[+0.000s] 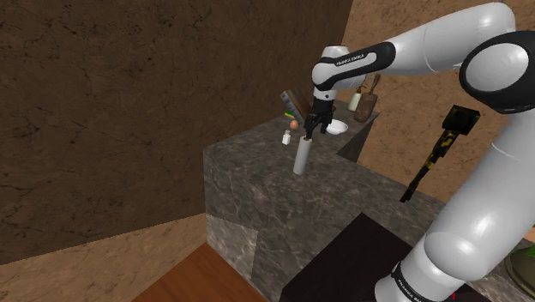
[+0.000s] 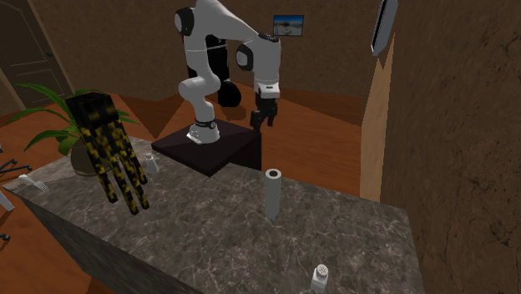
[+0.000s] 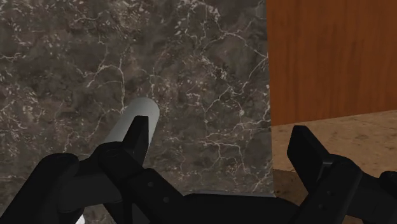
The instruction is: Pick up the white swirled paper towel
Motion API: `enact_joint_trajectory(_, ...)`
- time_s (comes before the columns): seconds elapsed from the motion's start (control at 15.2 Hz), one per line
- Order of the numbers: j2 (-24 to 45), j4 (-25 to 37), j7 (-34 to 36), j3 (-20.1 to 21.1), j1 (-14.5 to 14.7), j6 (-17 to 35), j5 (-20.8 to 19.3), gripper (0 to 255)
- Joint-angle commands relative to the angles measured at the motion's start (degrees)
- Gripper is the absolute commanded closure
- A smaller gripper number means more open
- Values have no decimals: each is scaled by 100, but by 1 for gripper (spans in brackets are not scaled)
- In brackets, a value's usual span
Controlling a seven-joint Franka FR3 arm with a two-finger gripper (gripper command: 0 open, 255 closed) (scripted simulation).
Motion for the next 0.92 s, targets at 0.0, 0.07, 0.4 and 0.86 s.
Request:
enact_joint_trajectory(0.0, 460, 359, -143, -64, -78, 89, 142, 0)
enact_joint_trajectory(0.07, 681, 555, -206, -85, -122, 107, 214, 0)
enact_joint_trajectory(0.4, 1812, 1668, -487, -134, -389, 78, 581, 0)
enact_joint_trajectory(0.86, 3447, 3617, -695, -79, -860, -295, 994, 0)
